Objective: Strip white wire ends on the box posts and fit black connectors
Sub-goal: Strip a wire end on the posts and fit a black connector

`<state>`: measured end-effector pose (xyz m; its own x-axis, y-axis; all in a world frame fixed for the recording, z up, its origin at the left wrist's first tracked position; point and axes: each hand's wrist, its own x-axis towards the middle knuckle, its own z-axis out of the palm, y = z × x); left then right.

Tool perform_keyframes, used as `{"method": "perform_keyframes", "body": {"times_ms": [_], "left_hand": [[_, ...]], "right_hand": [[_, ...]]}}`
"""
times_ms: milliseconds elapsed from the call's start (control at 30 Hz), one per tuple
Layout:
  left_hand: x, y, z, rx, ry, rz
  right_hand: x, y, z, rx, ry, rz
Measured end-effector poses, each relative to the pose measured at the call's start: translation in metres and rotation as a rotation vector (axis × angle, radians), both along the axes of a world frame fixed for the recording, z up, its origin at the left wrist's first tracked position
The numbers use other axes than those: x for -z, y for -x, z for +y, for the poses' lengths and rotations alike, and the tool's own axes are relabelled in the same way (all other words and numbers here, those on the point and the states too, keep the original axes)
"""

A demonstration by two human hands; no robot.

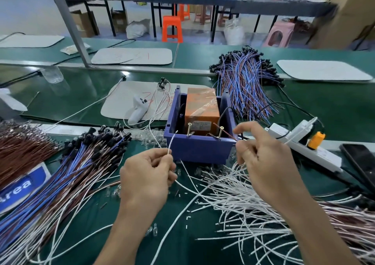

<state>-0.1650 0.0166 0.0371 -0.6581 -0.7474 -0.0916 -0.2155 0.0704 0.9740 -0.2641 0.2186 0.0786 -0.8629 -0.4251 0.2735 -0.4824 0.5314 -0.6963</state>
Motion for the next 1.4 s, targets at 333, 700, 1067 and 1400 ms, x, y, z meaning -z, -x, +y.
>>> {"method": "perform_keyframes", "body": {"times_ms": [333, 700, 1067, 1400], "left_hand": [[-0.008, 0.017, 0.011, -0.015, 0.177, -0.129], [-0.007, 0.018, 0.019, -0.002, 0.106, -0.126], [-0.007, 0.016, 0.016, 0.032, 0.087, -0.083], [-0.008, 0.013, 0.017, 0.079, 0.18, -0.058]], "right_hand": [[0.011, 0.017, 0.004, 0.076, -0.044, 0.084], [0.024, 0.026, -0.003, 0.084, -0.049, 0.066], [0.031, 0.026, -0.01, 0.152, -0.007, 0.132], [0.031, 0.026, -0.01, 0.174, -0.026, 0.153]]}}
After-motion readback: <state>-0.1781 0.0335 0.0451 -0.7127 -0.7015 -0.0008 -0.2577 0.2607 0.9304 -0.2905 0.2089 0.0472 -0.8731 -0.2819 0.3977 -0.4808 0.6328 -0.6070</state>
